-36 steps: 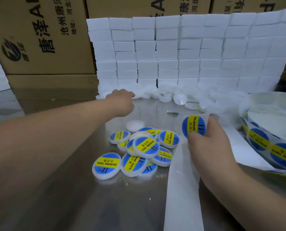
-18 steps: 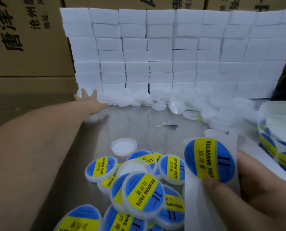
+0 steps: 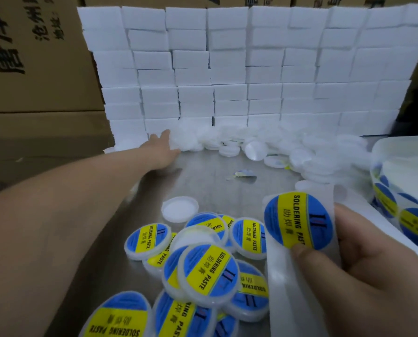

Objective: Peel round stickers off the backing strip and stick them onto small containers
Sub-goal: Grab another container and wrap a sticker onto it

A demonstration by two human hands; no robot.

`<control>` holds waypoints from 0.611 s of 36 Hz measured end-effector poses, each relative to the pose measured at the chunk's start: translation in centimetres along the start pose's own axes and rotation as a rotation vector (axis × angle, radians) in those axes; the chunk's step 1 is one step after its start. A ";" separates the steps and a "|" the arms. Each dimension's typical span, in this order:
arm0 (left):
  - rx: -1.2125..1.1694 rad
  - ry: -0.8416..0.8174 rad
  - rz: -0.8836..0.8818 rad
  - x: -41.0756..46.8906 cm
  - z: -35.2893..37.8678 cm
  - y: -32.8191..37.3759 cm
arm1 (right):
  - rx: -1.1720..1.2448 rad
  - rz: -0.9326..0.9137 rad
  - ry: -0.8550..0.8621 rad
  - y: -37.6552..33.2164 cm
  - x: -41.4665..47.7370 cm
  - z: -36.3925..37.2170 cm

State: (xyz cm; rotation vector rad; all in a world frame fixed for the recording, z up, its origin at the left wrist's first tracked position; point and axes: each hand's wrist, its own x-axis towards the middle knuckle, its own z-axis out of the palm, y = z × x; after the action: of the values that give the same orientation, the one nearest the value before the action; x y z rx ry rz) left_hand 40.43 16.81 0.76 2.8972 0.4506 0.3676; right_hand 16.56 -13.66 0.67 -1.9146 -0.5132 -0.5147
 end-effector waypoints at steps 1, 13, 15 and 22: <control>0.005 -0.008 0.018 -0.1 0.0 0.8 | -0.007 0.018 -0.022 -0.1 0.0 0.0; -0.085 0.061 0.126 -0.4 -1.7 4.8 | 0.070 0.097 -0.075 -1.0 0.1 -0.9; -0.099 0.091 0.107 -1.1 -2.5 4.8 | 0.067 0.115 -0.081 -1.0 0.1 -0.9; -0.137 0.050 0.046 -4.6 -5.2 4.6 | 0.130 0.107 -0.080 -0.4 -0.1 -0.5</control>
State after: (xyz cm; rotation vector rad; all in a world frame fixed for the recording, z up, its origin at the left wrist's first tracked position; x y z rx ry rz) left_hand 36.07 11.79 5.70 2.7745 0.3526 0.4603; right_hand 16.17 -14.00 1.05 -1.8323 -0.4811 -0.3290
